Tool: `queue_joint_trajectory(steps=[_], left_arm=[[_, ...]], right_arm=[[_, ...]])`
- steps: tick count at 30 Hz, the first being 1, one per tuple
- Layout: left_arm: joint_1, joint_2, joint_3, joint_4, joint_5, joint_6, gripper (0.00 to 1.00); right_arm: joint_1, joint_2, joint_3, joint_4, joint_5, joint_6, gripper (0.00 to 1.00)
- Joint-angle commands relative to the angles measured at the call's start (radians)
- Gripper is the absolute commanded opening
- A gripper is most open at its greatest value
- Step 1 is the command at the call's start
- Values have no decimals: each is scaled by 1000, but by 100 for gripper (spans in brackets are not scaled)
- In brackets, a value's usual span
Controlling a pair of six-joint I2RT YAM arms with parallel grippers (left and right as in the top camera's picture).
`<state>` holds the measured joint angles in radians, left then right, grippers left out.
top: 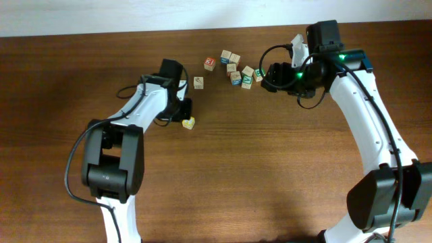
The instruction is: Rotate 3 blocks
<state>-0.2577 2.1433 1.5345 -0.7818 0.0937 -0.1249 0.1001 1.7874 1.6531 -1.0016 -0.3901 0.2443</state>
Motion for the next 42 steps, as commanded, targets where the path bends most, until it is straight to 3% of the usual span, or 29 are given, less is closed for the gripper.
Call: queue_joint_trajectory(steps=[1,10,24,39,42], left_arm=[[-23,-2,10,-24,45,-10,0],[-31,-2,10,-76,136,-10,0],[-31,-2,10,-118,180,-164,0],[-28,-2,79,-138,180,-166,0],[-27,-5,84,-144,174,-116,0]], right_arm=[[7,0,19,-2,10,8,79],[7,0,19,-5,10,8,79],[7,0,19,-16,34,8,79],[7,0,19,-21,36,0,79],[7,0,19,-23,36,0,79]])
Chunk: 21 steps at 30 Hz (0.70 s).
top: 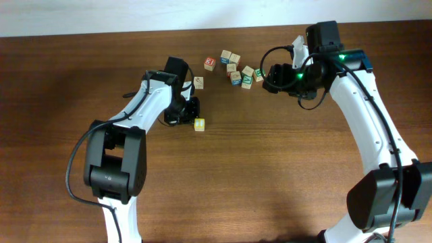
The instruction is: Rotate 3 blocks
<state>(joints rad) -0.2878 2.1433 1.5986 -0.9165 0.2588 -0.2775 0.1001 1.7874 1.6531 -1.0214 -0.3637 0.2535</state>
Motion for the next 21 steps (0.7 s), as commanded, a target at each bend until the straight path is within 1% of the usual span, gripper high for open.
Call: queue_joint_trajectory(steps=[1,3,6,9,11,13,14,15,16,18,19,20,21], left_arm=[[10,-8,43,-31,-13,68,0],[35,-12,111,-87,-47,95,0],[108,-13,323,-216,-54,154,0],[160,-13,491,-302,-54,164,0],[185,-13,578,-336,-54,164,4],[198,-13,615,-342,-54,163,12],[199,-13,618,-341,-54,163,19],[199,-13,618,-342,-54,163,28],[199,-13,616,-343,-54,163,34],[196,-12,612,-343,-55,163,55],[196,-12,612,-343,-54,163,61],[196,-12,612,-342,-54,163,66],[196,-12,612,-343,-54,163,68]], right_arm=[[7,0,19,3,10,-13,79],[7,0,19,17,9,-17,79],[7,10,47,51,10,-16,79],[10,74,142,30,11,-17,79],[18,147,238,3,26,-17,79],[33,240,356,-29,47,-16,79],[41,288,414,-36,70,-10,79],[51,334,463,-37,97,-2,78],[58,367,500,-37,131,23,78],[72,425,544,-5,210,51,77],[77,447,546,29,250,55,77],[79,462,546,53,273,54,78],[78,482,546,74,293,40,78]])
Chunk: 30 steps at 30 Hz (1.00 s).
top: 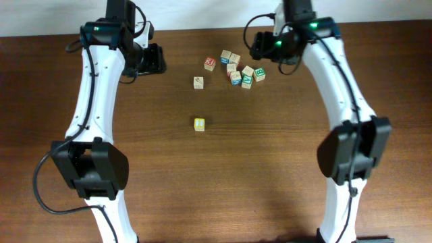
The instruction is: Rotate 3 blocks
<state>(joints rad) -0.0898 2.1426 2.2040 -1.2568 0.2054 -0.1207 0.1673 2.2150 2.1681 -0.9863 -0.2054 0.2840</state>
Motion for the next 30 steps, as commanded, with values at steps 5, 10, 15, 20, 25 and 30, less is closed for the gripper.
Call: queue_joint_trajectory(steps=[5,10,15,20,25,30], left_arm=[[-2,-11,7,-16,-1,6,70],[-2,-11,7,-16,-1,6,71],[-2,-11,7,-17,-1,6,71],[-2,-11,7,-17,-1,6,72],[-2,-11,7,-17,-1,6,72],[-2,-11,7,-17,-1,6,72]], right_arm=[[-8,143,31,71,134,-183,78],[-19,194,31,73,105,-388,78],[-19,234,31,79,105,-437,78],[-19,262,30,82,97,-433,72],[-19,294,28,83,75,-421,62],[-19,295,28,98,79,-399,49]])
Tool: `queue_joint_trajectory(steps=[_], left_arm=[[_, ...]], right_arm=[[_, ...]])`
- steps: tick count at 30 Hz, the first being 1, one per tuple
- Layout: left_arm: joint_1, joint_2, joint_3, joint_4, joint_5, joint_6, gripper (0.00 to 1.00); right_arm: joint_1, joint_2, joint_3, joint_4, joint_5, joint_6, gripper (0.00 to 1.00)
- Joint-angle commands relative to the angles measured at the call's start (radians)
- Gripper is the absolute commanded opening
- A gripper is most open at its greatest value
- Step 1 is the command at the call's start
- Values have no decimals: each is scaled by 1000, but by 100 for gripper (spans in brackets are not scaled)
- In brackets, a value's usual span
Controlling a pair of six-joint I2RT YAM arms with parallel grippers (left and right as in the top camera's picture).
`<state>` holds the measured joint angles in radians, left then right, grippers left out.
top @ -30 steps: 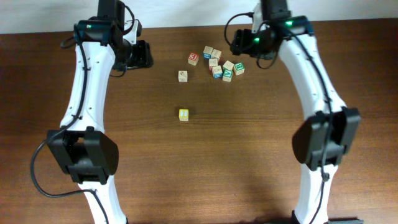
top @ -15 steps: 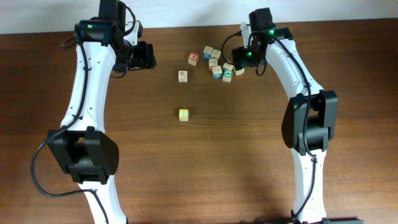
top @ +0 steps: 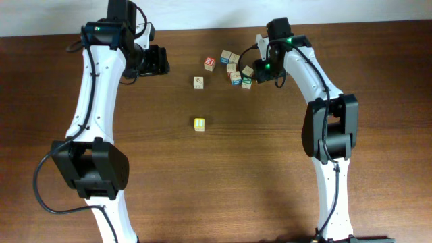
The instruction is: Rotate 3 blocks
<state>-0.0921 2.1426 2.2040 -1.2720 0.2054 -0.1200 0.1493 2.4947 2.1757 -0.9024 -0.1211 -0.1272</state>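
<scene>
Several small wooden letter blocks lie at the back middle of the table. A yellow block sits alone nearer the centre. A pale block and a red-faced block lie left of the main cluster. My right gripper is down at the cluster's right end, beside a green-lettered block; its jaws are hidden under the wrist. My left gripper hangs at the back left, away from all blocks, with its jaw gap unclear.
The dark wooden table runs to a white wall strip at the back edge. Both white arms reach in from the front, along the left and right sides.
My right gripper has moved from above the cluster's back right down onto its right end, covering the block that lay there. The left arm and the yellow block have not moved.
First my left gripper was at the yellow block, left of centre. Then the block lay a little farther right and forward with the gripper just behind it. Then the left arm stood back at the far left, the block alone. The right gripper stayed by the cluster throughout.
</scene>
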Motion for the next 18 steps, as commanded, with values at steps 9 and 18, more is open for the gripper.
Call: queue_joint_trajectory(steps=[9,18], left_arm=[[1,-11,7,-2,-1,5,72],[1,-11,7,-2,0,5,72]], right_arm=[[0,16,30,27,-2,81,36],[0,-59,37,-109,-10,210,33]])
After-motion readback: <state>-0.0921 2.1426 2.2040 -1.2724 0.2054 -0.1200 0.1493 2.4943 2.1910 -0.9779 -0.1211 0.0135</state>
